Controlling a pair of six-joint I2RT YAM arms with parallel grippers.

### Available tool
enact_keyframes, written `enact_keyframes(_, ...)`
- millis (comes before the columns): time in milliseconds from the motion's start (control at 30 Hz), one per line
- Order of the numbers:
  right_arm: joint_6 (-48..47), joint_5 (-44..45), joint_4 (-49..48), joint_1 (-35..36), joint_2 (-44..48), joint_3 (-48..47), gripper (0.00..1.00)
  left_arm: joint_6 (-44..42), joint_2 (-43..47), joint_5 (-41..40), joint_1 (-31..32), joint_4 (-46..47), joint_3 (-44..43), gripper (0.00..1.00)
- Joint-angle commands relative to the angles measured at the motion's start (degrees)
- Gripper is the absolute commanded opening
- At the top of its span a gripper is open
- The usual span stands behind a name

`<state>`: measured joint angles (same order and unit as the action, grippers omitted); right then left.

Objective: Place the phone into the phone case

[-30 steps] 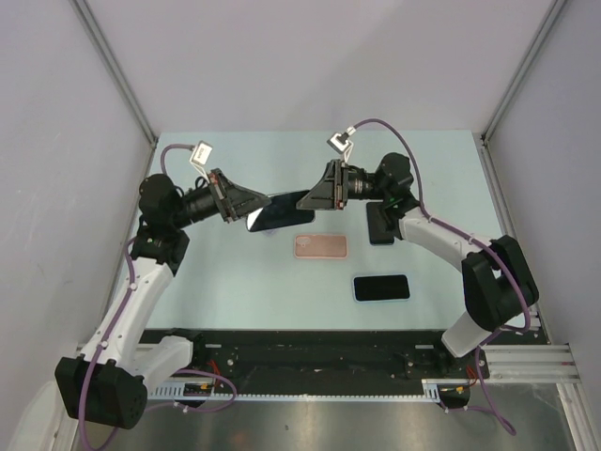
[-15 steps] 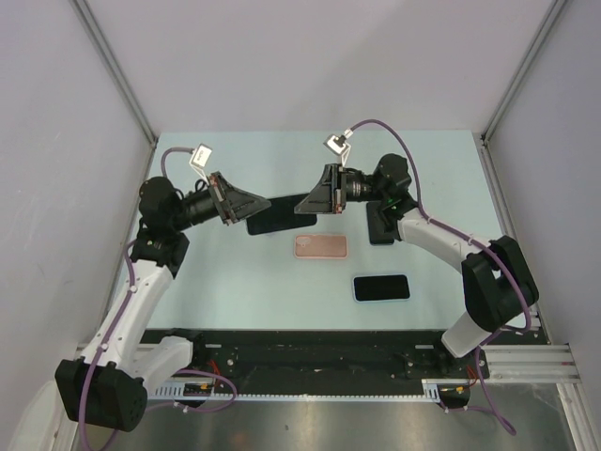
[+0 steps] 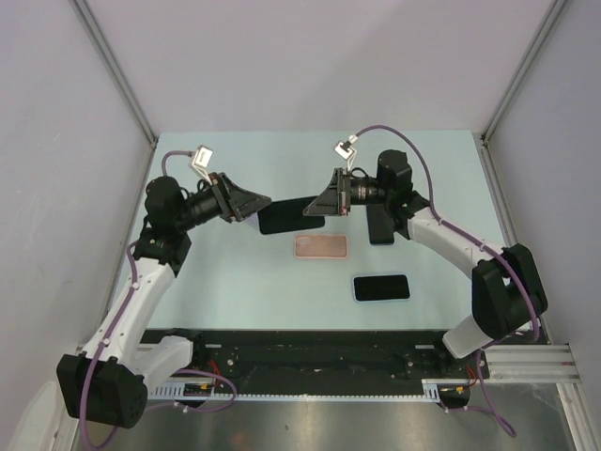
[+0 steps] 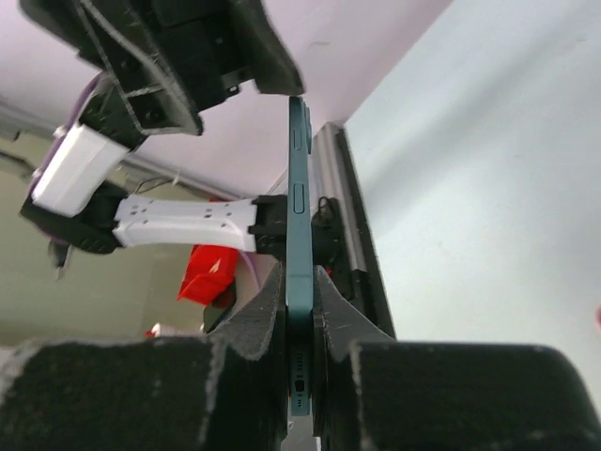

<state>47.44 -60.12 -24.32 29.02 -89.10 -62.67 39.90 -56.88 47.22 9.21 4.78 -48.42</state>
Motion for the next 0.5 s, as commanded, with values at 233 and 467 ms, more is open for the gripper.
enact_keyframes(233, -15.35, 8.69, 24.12, -8.96, 5.52, -0.61, 0.0, -10.09, -5.78, -11.79, 0.81, -13.73, -2.81, 0.58)
enact_keyframes(467, -17.91, 10.02, 31.61, -15.73, 4.9, 1.05, 0.0, -16.17, -13.94, -23.56, 5.19, -23.93, -6.33, 0.57)
